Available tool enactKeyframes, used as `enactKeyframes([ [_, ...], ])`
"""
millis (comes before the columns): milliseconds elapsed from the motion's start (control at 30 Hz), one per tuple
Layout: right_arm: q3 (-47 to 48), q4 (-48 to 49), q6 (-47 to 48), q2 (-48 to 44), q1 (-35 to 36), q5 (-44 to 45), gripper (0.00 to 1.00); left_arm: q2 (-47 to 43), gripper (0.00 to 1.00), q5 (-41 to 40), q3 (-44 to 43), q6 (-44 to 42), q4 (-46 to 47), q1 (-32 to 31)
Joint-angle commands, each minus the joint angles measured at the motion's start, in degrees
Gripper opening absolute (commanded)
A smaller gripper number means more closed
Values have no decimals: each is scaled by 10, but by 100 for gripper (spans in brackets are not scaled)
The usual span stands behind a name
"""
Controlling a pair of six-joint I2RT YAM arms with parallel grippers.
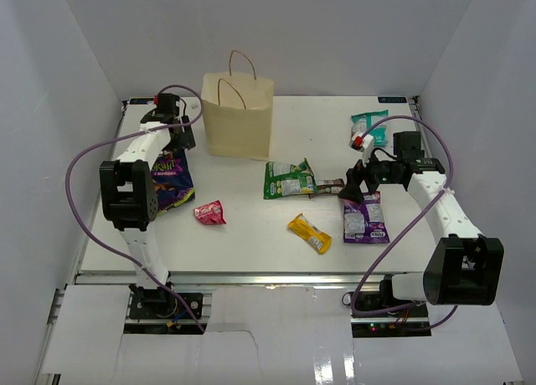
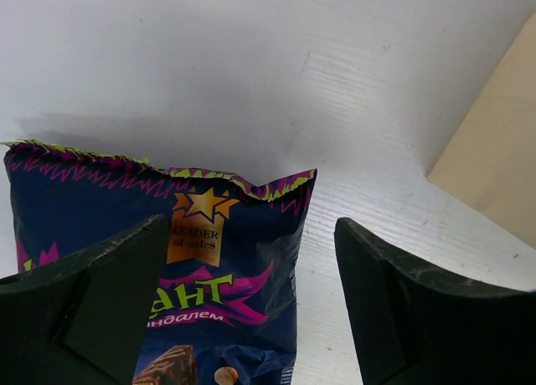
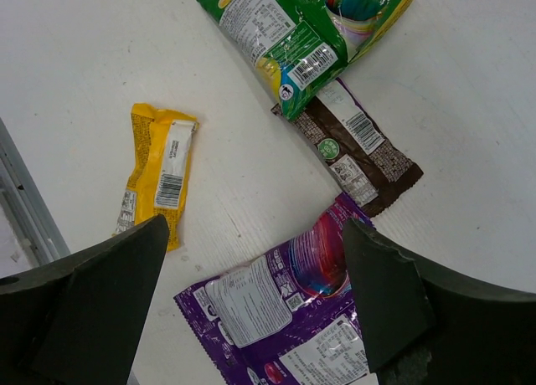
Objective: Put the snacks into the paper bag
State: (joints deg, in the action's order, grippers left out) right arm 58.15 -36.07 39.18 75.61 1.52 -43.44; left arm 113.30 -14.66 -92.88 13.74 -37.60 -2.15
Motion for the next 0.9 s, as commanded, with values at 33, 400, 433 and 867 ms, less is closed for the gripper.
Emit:
enactKeyframes([
  [33, -6, 7, 6, 5, -2, -23, 90, 3, 91, -23, -6, -31, -12, -12],
  [400, -5, 5, 2, 20, -2, -33, 90, 38, 85, -75, 48, -30, -12, -19],
  [433, -7, 5, 2, 20, -2, -33, 90, 39, 84, -81, 53, -29, -13, -18],
  [867, -11, 1, 7, 16, -2, -32, 90, -19, 35, -96, 134, -2, 12, -11],
])
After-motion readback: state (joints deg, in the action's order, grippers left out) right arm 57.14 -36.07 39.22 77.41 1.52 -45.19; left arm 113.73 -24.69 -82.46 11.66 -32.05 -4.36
